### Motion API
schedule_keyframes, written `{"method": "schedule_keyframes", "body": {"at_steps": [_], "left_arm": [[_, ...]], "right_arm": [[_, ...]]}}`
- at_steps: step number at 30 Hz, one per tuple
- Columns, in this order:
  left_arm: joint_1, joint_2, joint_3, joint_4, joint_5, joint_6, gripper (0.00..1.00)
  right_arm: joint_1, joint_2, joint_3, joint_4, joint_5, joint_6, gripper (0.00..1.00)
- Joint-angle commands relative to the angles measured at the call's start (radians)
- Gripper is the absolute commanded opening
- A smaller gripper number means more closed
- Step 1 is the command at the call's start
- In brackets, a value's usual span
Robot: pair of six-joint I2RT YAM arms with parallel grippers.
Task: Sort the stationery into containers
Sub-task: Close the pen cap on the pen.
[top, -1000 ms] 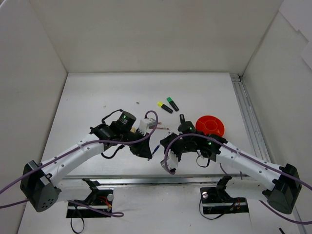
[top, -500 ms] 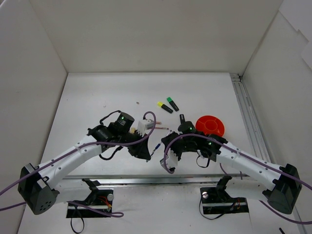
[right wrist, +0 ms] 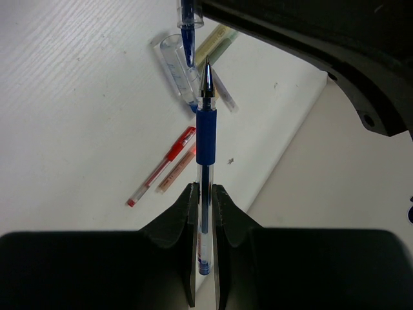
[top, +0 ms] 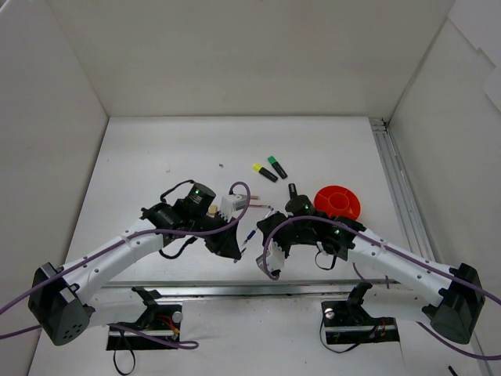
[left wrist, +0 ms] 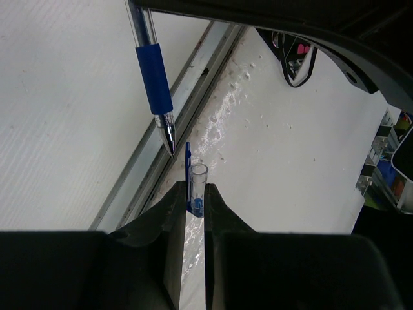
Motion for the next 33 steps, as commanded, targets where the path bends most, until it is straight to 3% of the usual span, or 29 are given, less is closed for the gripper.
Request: {"method": "schedule_keyframes", "body": {"at_steps": [1, 9, 19, 33], "left_arm": [[-0.006, -0.025, 0.019, 0.040, 0.024, -0.003, 0.00], [-0.006, -0.022, 0.016, 0.034, 0.009, 0.002, 0.00], [-0.006, 0.029, 0.042, 0.080, 0.058, 0.031, 0.00], [-0.006, -0.031, 0.010, 0.063, 0.046, -0.004, 0.00]], "right_arm": [[0.014, -0.021, 0.044, 0.010, -0.041, -0.018, 0.00], [0.024, -0.027, 0.049, 0.006, -0.041, -0.018, 0.00], [0.033, -0.024, 0.040, 0.003, -0.145, -0.043, 0.00], [0.045, -0.015, 0.034, 0.006, -0.030, 0.009, 0.00]]}}
